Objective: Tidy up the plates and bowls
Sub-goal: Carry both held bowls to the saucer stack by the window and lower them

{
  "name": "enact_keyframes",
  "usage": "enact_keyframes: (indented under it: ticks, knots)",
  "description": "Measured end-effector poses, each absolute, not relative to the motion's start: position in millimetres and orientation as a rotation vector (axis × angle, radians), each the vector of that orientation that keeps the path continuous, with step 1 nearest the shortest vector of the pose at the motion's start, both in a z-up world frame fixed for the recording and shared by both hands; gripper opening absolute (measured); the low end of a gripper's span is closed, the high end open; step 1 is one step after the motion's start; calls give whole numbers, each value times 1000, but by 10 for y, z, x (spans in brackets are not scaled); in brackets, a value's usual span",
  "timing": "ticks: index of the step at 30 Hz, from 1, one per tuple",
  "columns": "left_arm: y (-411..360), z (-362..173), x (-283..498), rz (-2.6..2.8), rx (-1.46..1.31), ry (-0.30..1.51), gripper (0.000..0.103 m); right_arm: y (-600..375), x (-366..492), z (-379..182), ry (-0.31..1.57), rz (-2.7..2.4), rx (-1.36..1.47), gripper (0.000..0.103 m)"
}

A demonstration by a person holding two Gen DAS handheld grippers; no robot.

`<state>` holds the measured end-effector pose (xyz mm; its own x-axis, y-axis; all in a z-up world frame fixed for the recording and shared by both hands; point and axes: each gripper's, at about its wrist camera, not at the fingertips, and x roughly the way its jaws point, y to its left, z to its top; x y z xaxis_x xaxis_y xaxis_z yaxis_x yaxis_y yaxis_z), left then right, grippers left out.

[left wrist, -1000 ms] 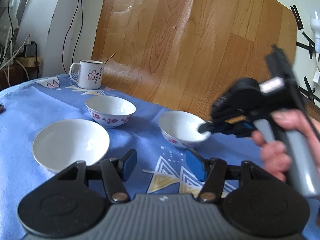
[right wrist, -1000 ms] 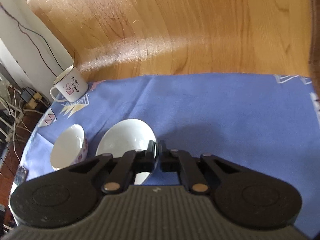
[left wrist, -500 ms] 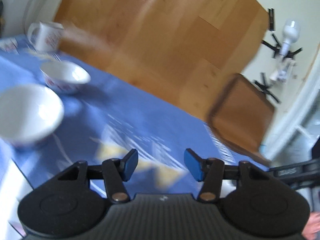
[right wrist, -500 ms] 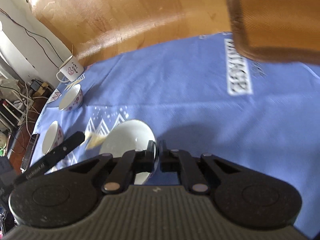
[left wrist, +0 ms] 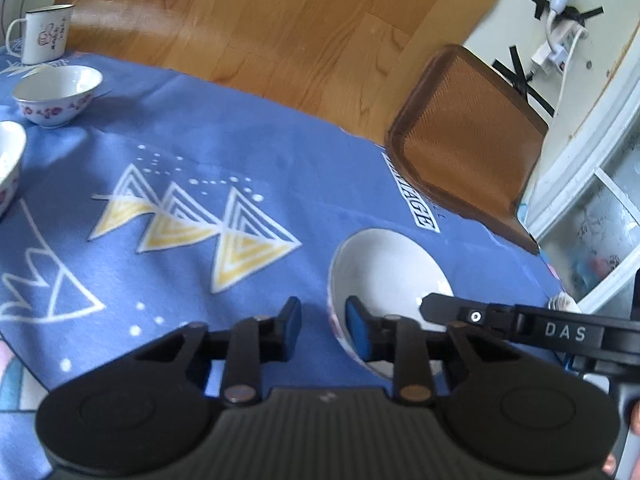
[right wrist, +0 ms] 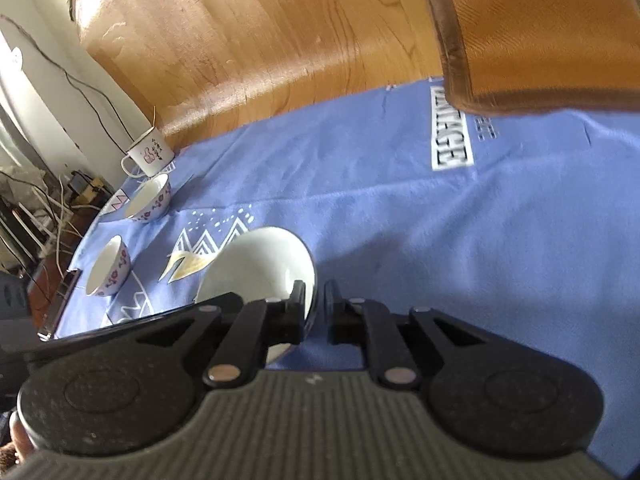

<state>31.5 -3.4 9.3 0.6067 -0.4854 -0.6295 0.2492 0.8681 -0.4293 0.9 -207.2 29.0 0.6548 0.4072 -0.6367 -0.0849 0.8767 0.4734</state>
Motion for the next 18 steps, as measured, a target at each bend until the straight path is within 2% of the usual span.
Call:
enact_keyframes:
  ticks: [2,18]
  knots:
    - [-112,106,311,-441,-298,820,11,-2049,-35,294,809,287,423,9]
    - [-1216,421,413,-629,-190,831,11,-2831,-481,482,635,45,411,8]
